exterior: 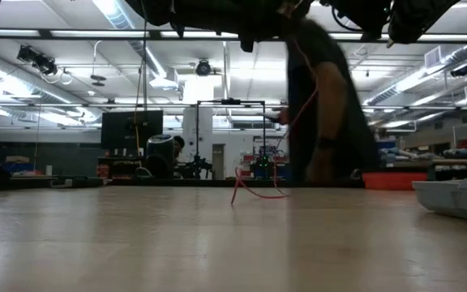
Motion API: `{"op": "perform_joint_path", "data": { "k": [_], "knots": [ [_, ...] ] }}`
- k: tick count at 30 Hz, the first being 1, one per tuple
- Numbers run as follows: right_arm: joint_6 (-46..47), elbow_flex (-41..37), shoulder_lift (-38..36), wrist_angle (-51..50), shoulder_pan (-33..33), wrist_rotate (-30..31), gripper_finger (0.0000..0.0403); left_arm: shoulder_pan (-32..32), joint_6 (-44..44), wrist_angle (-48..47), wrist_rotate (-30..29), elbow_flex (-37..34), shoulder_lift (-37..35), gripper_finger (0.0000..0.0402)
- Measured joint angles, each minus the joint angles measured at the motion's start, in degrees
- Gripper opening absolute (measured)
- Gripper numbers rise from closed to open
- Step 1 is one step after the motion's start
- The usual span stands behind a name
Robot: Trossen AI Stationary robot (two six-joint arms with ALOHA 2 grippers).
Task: Coil cords
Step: Coil the wire
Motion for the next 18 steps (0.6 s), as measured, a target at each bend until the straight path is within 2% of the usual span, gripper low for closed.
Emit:
{"op": "perform_joint_path", "data": {
  "k": [6,18],
  "knots": [
    [2.5,0.0,-2.38,-1.62,-3.14,-0.53,0.0001,0.02,0.41,-8.32,0.07,0.0,-0.02,0.0],
    [-2.4,0.0,-11.31,-23.18,-9.26,2.89,0.0,0.04,3.28,-20.75,0.14,-0.04,-5.52,0.0]
  ]
}}
